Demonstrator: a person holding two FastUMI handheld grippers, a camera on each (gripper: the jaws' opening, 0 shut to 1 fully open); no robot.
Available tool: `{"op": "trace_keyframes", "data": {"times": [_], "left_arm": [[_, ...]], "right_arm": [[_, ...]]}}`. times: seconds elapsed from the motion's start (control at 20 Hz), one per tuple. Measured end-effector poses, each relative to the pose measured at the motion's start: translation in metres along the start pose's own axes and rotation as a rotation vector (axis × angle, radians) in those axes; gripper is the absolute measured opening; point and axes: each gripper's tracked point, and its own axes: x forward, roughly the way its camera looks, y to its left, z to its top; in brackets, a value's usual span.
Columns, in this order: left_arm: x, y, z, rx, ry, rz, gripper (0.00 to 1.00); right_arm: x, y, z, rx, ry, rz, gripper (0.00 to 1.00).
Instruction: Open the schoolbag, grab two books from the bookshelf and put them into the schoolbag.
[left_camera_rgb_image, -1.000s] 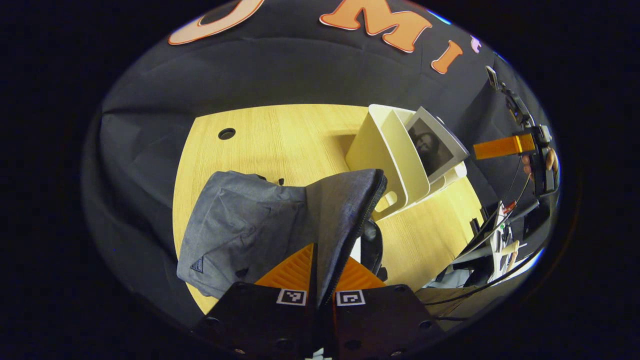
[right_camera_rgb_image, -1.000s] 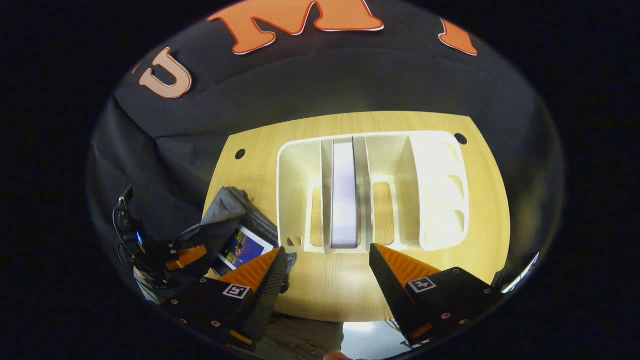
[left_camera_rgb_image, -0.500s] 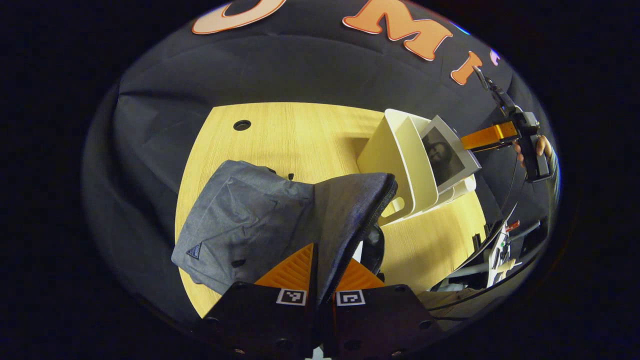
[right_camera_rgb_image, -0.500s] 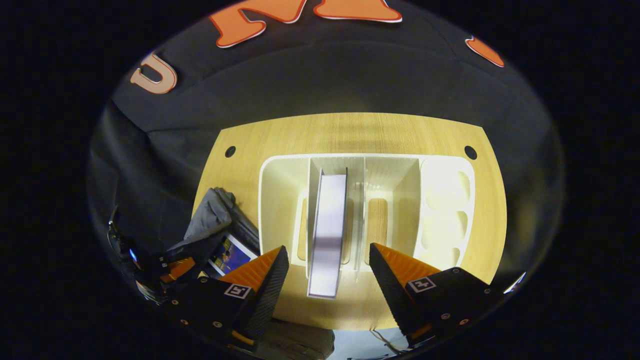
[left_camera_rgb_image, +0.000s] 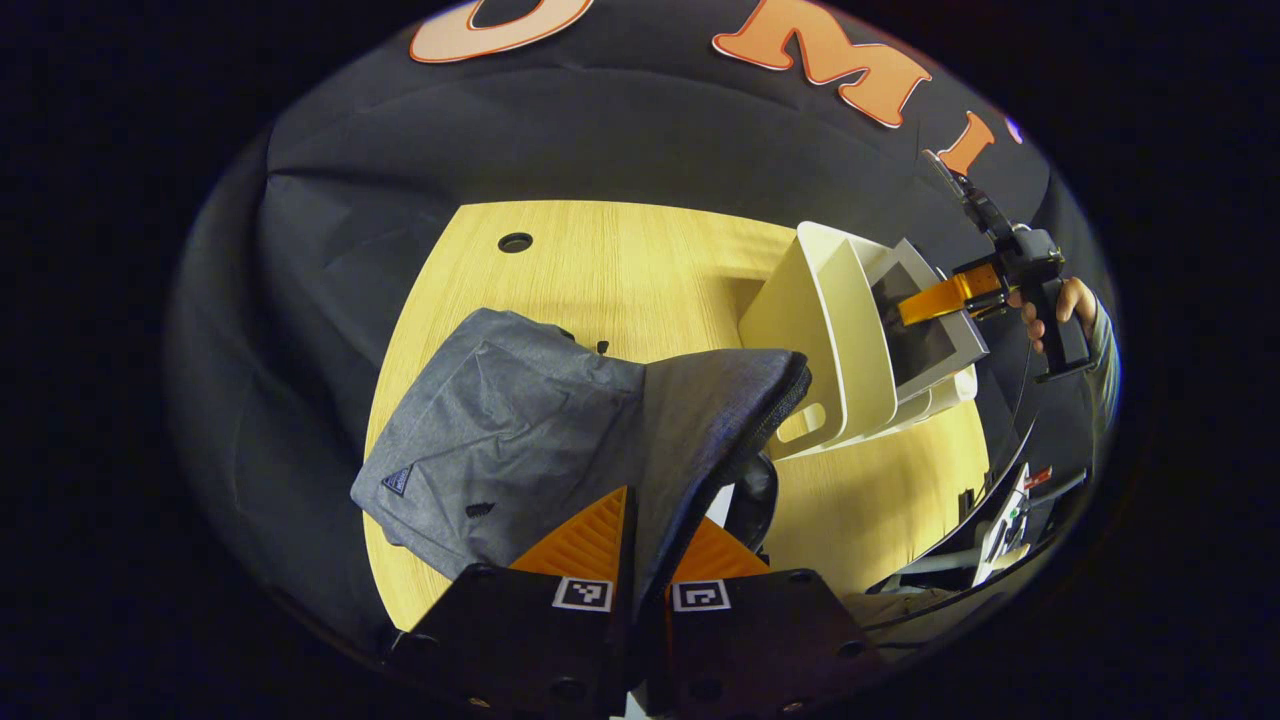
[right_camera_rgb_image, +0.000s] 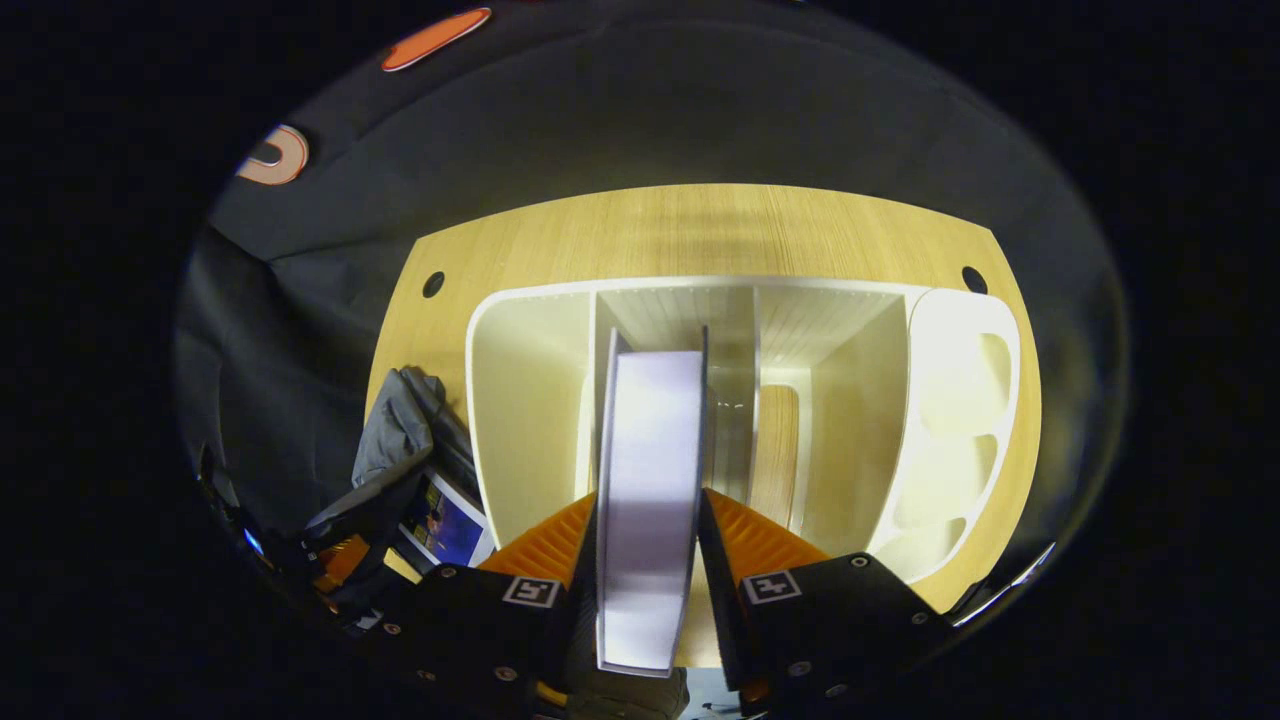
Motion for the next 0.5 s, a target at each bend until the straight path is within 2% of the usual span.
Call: {"op": "trace_keyframes", "data": {"times": [0.05,0.1,0.15,0.2,0.35,0.5], "left_arm": [[-0.001,-0.001,-0.001,0.001,0.0,0.004,0.08],[-0.001,-0.001,-0.002,0.005,-0.002,0.008,0.08],[-0.001,-0.002,-0.003,0.011,-0.005,0.008,0.08],[-0.001,-0.002,-0.002,0.015,-0.007,0.007,0.08],[0.0,-0.004,-0.002,0.016,-0.007,-0.005,0.08],[-0.001,-0.003,-0.003,0.044,-0.006,-0.023,0.08]], "right_arm": [[-0.001,-0.008,0.004,0.008,-0.015,-0.031,0.46],[-0.001,-0.008,0.003,0.022,-0.011,-0.024,0.42],[-0.003,-0.011,-0.001,0.041,-0.011,-0.018,0.31],[-0.006,-0.013,-0.002,0.059,-0.019,-0.015,0.39],[-0.03,-0.021,-0.006,0.092,-0.06,-0.018,0.38],[-0.058,-0.019,-0.011,0.132,-0.109,0.011,0.37]]}}
